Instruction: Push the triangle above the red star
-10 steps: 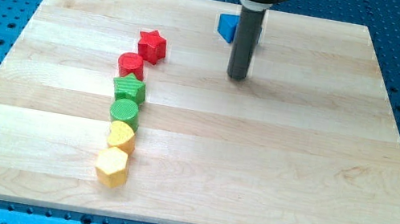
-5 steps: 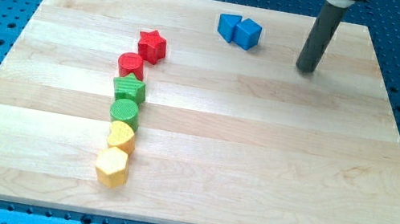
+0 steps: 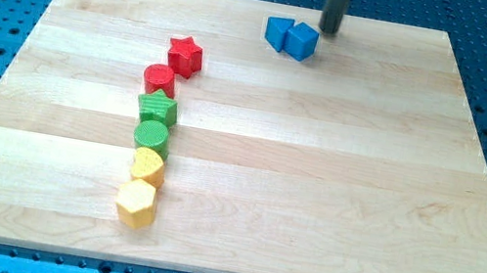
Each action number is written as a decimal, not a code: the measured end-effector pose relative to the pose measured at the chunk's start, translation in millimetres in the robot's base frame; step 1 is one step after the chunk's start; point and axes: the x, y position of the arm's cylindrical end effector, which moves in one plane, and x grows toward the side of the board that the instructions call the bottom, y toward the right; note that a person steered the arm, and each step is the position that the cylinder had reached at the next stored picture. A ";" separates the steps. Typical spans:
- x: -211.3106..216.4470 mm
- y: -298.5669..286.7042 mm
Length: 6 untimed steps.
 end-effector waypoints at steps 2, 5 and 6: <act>36.9 -50.6; 37.9 -158.3; 24.4 -139.9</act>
